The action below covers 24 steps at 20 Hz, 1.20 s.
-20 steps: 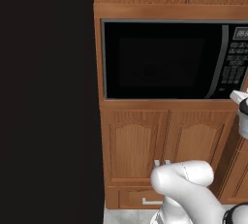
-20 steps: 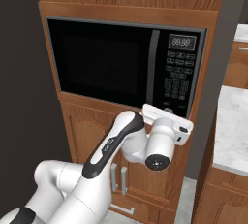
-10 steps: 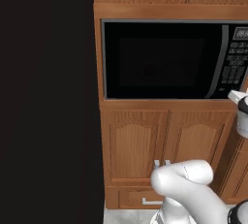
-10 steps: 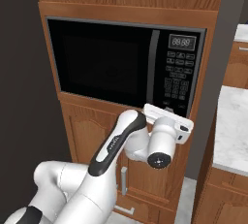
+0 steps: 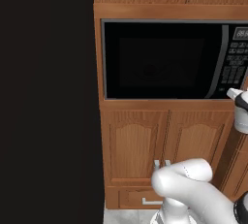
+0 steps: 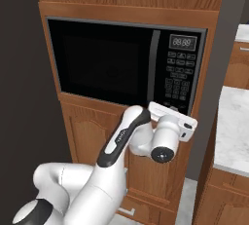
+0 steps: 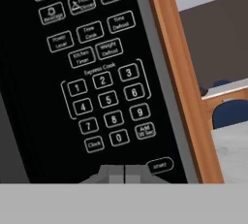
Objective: Place the bowl containing the fish and onion in the microwave. Close the microwave door and press the start button to microwave the meal.
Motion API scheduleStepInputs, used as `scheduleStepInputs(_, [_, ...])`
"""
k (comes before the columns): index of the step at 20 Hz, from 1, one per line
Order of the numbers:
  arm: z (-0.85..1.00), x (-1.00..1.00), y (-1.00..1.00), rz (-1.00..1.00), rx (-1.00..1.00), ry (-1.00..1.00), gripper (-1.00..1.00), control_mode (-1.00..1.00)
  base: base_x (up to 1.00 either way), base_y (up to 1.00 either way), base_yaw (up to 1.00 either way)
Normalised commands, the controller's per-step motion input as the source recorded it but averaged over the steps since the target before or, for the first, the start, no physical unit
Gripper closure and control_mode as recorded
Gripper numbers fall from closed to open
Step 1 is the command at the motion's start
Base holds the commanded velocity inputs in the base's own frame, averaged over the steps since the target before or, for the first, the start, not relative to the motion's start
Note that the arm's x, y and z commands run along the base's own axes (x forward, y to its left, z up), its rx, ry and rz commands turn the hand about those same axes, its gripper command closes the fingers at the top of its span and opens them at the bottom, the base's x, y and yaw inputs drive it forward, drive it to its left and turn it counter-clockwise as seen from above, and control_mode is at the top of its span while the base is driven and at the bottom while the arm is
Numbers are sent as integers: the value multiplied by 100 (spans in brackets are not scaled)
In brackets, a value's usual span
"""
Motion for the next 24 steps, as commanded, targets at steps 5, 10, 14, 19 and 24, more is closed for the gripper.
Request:
scheduleStepInputs(5, [-17, 12, -8, -2, -1, 0, 100, -100, 0, 0, 0])
scheduleStepInputs(10, [-16, 13, -5, -2, -1, 0, 100, -100, 0, 0, 0])
scheduleStepInputs(14, [-1, 20, -9, -2, 0, 0, 100, -100, 0, 0, 0])
scheduleStepInputs(19, [0, 20, -11, -3, 0, 1, 100, -100, 0, 0, 0])
scheduleStepInputs(24, [-8, 18, -7, -2, 0, 3, 100, -100, 0, 0, 0])
